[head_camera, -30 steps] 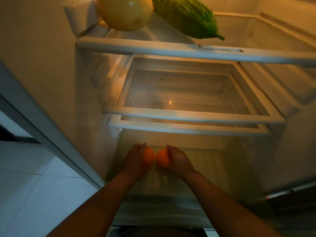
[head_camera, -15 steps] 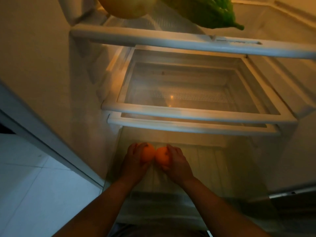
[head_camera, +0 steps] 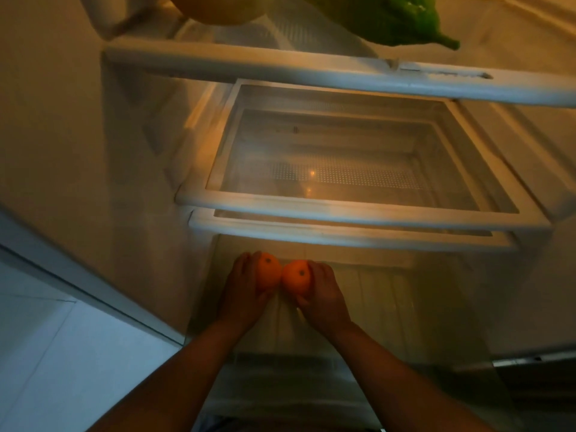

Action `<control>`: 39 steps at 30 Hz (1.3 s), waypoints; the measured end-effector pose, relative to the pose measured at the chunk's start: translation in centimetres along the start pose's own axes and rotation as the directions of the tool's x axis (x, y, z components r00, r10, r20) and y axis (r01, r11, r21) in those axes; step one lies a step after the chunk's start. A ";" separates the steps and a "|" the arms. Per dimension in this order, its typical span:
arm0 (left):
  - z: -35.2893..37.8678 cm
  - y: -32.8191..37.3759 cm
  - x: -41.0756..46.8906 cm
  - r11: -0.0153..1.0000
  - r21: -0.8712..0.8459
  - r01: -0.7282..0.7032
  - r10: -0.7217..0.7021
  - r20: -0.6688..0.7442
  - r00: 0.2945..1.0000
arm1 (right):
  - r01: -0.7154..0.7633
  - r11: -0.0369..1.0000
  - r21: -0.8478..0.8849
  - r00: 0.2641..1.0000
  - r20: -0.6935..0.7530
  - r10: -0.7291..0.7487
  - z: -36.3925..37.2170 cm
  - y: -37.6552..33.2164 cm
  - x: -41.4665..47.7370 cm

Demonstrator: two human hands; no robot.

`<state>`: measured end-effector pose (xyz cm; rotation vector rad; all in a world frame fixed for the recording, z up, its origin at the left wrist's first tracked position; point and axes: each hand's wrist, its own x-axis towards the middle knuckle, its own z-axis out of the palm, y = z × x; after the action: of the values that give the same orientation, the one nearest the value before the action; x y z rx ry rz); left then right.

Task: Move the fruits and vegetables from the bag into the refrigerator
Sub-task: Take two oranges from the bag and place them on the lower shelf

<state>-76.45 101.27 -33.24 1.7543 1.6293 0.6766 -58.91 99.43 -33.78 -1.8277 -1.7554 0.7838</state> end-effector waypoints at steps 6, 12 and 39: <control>-0.1 0.0 0.1 0.997 -0.044 0.064 -0.064 -0.007 0.998 | -0.002 1.000 -0.004 1.000 0.008 0.002 -0.3 -0.3 0.8; -0.2 0.0 0.2 0.997 0.082 0.004 -0.004 0.002 1.000 | 0.020 0.998 -0.063 1.000 0.003 -0.019 0.0 0.7 0.5; -3.6 3.9 -5.3 0.995 0.081 0.055 -0.064 0.104 0.993 | 0.107 0.987 -0.117 0.950 0.304 -0.067 -5.1 -3.2 -4.7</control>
<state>-77.07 96.30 -27.63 1.7584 1.6478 0.4890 -57.72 95.17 -27.61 -1.7723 -2.1101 0.9706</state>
